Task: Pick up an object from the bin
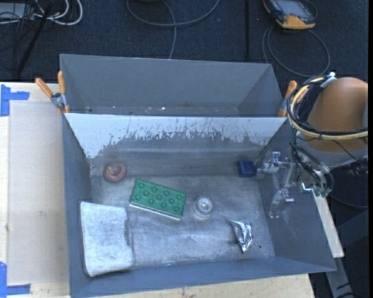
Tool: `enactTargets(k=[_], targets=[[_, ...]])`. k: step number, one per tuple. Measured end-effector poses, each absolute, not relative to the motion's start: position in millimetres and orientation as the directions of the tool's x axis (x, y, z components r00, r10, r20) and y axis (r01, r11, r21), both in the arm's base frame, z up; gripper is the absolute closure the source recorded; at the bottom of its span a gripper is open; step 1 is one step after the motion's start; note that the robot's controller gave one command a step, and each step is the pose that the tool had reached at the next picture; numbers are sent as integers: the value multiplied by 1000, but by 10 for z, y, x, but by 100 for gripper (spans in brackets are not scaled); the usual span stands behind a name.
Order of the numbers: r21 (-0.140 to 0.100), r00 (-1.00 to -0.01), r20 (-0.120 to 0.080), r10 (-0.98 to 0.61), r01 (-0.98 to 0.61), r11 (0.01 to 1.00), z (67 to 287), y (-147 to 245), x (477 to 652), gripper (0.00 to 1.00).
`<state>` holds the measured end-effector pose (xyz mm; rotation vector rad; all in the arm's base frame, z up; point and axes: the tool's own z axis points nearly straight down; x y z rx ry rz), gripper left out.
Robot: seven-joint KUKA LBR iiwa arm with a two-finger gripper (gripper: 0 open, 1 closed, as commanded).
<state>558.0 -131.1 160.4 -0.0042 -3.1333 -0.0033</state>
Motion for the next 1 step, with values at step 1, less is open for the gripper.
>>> enactTargets(k=[1], targets=[[1, -985, -2, -175, -175, 985, 706, -1068, 4994, 0]])
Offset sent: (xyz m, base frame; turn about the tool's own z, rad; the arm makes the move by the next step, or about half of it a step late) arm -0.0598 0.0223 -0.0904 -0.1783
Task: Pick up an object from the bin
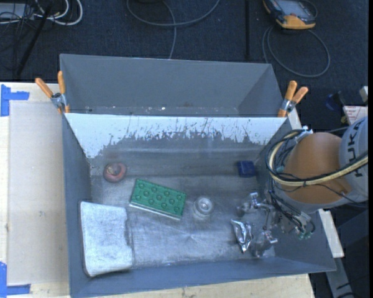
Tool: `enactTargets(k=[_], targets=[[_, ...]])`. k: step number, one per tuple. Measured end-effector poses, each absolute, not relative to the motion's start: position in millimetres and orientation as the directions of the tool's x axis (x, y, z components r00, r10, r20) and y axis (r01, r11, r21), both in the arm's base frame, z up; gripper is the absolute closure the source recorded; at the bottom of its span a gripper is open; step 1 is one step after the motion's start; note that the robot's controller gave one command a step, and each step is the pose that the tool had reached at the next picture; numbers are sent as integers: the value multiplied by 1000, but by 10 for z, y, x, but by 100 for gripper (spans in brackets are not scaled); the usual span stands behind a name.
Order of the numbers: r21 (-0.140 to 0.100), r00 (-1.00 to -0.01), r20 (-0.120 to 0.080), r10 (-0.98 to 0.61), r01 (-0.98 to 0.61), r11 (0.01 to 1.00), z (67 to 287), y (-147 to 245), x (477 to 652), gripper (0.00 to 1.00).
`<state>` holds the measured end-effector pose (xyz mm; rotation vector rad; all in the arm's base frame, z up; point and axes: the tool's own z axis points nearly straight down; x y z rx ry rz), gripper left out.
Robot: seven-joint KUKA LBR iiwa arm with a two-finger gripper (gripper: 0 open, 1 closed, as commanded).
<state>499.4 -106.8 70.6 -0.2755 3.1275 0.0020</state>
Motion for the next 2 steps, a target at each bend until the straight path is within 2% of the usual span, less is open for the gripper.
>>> enactTargets(k=[1, 2], targets=[[-1, -999, -7, 31, 31, 1000, 716, -835, 4845, 0], [-1, -1000, -4, 27, 27, 1000, 723, -828, 4844, 100]])
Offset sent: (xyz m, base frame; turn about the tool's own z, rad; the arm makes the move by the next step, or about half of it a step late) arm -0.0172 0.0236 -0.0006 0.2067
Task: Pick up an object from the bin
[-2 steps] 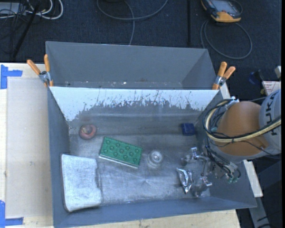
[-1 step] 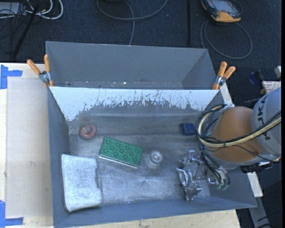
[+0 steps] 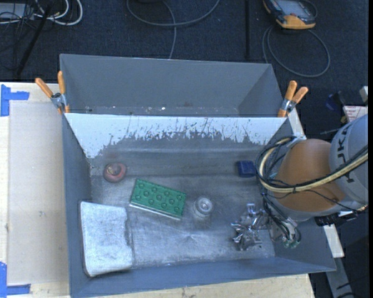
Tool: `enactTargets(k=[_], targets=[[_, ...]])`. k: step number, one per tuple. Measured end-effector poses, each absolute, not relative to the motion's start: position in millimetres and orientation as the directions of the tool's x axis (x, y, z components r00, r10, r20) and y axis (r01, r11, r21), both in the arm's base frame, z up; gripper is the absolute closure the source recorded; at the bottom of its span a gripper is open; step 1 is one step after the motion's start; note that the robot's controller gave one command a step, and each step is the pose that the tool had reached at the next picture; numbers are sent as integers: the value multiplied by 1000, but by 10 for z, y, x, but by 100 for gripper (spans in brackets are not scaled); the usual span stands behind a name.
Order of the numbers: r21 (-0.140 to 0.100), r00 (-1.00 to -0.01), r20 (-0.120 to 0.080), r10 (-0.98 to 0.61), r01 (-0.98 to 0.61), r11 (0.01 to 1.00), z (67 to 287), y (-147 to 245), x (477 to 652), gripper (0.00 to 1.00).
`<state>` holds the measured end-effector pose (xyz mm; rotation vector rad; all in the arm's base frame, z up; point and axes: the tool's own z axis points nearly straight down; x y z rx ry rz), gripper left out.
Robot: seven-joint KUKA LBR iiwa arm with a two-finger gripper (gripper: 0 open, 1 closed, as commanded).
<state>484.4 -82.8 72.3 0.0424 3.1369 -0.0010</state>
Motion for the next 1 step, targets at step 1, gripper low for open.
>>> enactTargets(k=[1], targets=[[-1, -999, -7, -33, -33, 999, 2107, -575, 4908, 100]])
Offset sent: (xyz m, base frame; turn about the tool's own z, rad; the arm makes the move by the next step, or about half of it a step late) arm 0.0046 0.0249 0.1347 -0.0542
